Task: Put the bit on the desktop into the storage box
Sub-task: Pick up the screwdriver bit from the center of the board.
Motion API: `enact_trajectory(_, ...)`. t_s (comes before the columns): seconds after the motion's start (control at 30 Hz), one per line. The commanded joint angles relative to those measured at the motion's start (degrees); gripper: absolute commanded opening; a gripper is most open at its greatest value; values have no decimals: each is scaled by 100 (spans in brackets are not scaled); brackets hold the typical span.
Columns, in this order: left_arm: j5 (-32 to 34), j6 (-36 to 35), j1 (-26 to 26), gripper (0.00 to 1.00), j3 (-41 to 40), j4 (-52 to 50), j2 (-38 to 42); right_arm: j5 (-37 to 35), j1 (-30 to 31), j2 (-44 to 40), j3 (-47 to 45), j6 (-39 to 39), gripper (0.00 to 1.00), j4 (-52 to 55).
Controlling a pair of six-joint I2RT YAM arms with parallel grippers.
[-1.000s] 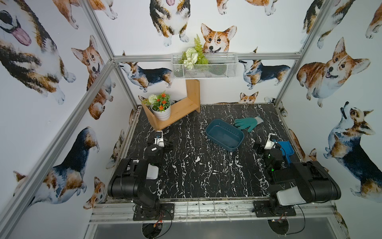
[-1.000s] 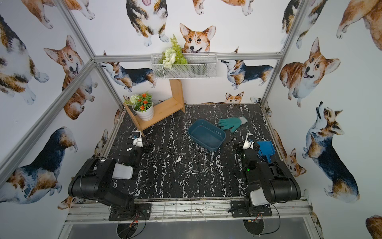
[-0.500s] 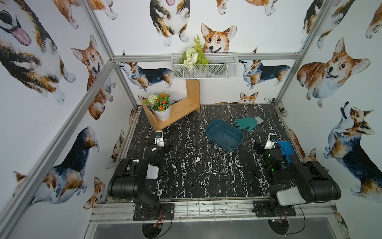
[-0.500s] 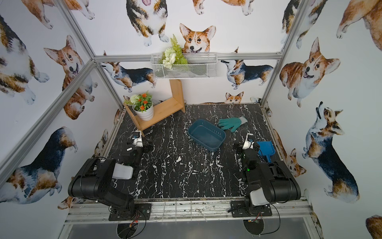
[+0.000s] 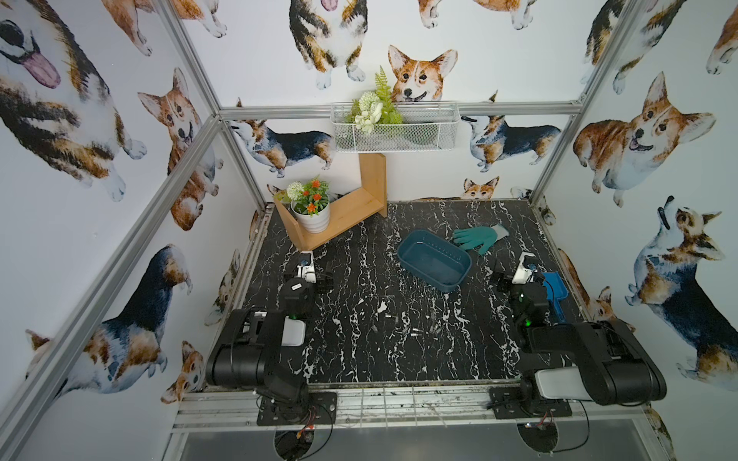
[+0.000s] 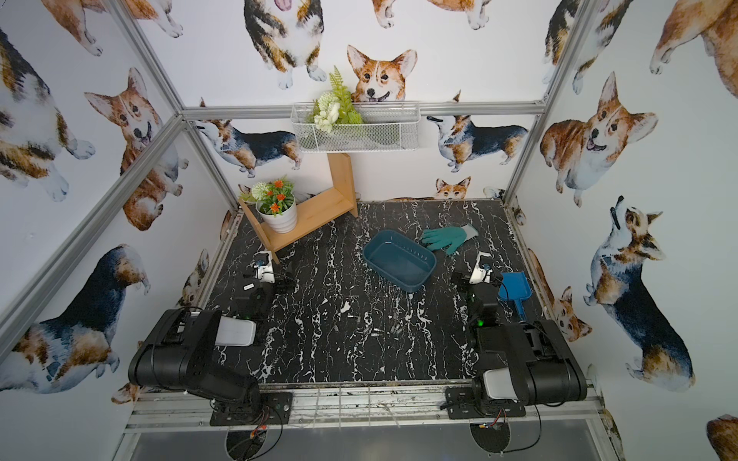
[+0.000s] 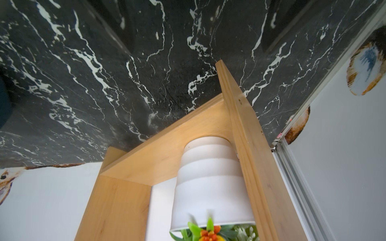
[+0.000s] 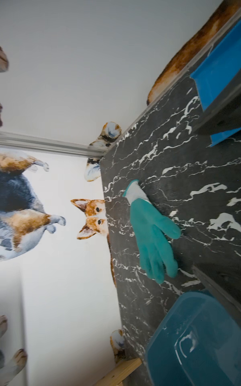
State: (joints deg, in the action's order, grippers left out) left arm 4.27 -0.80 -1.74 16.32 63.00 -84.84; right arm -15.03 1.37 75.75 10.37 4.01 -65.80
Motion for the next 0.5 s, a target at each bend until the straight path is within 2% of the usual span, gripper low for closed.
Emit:
enact_trajectory(0.0, 217, -144, -149, 100, 286, -943, 639, -94, -1, -452, 361, 160, 100, 1289)
enact_trajectory(0.03, 276, -51, -184, 100, 359, -1204, 915, -132, -1, -633, 600, 441, 100, 1897)
enact_trajectory(0.13, 737, 976, -183, 100, 584, -1837, 1659, 184, -4, -1108, 1111, 998, 100, 3058)
enact_trajectory(0.3, 1437, 2678, -98, 100, 1313, -4062, 2450, 1120, -11, -2083, 1537, 1532, 100, 4276)
enact_trajectory(0.37, 1204, 2777, -73, 100, 1484, -4542, 2687, 1626, -11, -2480, 1664, 1568, 100, 4745)
enact_trajectory(0.47, 503, 2707, -74, 100, 1553, -4946, 3097, 2363, -8, -3030, 1705, 1545, 100, 5209)
